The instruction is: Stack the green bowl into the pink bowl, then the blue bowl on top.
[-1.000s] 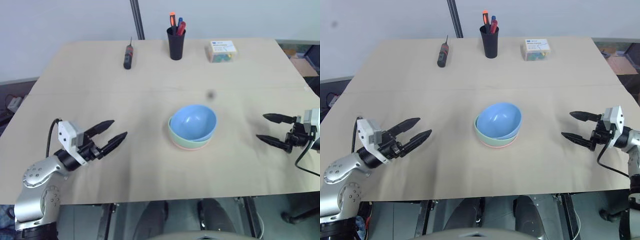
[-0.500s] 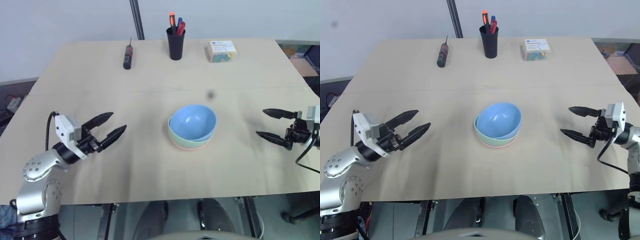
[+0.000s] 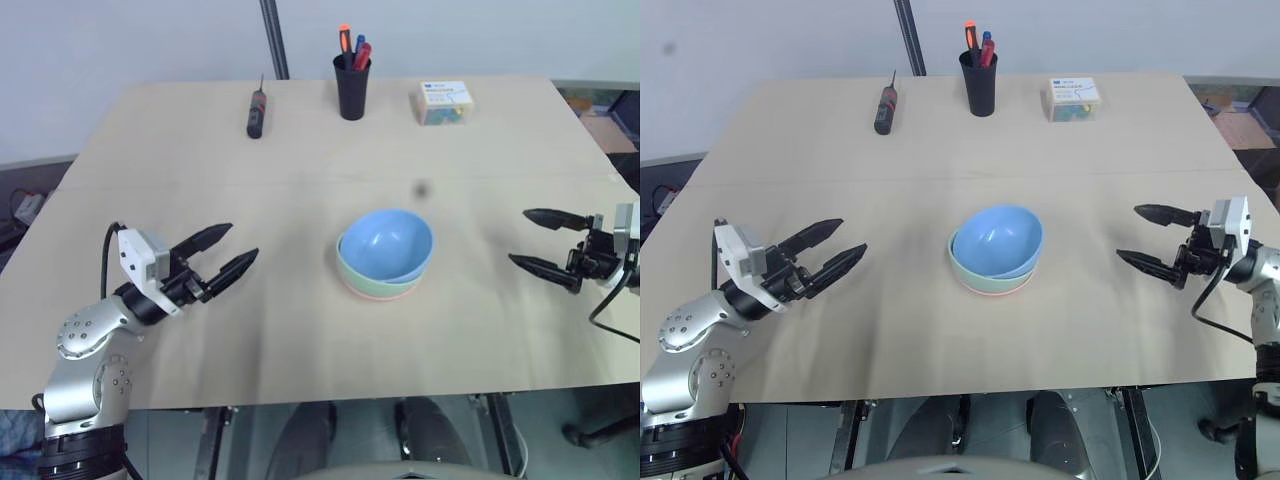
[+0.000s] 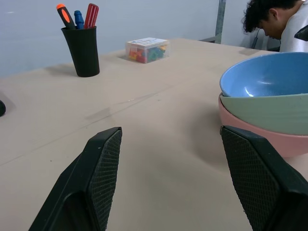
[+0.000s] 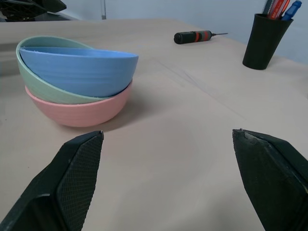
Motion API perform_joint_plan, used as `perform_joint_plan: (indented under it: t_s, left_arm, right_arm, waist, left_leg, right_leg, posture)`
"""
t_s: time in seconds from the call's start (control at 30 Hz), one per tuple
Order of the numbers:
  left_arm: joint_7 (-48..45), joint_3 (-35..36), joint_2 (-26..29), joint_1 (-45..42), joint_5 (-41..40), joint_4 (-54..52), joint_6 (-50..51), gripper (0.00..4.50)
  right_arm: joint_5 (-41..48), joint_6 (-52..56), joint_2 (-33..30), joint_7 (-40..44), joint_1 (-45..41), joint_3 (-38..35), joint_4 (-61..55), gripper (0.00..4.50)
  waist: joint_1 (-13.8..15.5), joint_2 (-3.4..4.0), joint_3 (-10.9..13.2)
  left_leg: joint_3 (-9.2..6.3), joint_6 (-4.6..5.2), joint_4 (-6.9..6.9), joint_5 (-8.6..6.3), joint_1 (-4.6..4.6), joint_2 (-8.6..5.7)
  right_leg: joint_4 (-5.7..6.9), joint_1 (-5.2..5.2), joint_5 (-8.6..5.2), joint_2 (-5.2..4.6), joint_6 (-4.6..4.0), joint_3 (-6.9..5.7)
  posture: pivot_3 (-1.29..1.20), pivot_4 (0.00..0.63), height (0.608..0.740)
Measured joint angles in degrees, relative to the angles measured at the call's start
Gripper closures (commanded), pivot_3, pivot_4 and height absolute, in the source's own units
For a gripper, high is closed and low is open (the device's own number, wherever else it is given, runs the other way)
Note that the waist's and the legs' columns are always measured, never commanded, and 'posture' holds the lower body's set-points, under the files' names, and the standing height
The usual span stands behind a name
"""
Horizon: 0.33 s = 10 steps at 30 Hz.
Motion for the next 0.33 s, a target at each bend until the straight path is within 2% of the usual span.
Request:
perform_joint_plan:
  t_s: [0.33]
  left_arm:
    - [0.49,-1.5,0.0,-0.09,1.19,0.31,-1.12,1.05]
  right_arm:
    - [-0.01,0.63,-0.03,-1.05,0.75,-0.03,-0.65,0.0]
  waist:
    - [0.0,0.0,0.0]
  left_leg:
    - [0.01,0.0,-0.01,0.0,0.0,0.0]
  right_leg:
    - [0.0,-0.01,0.0,0.0,0.0,0.01]
  posture:
    - [0.0,0.15,0.74]
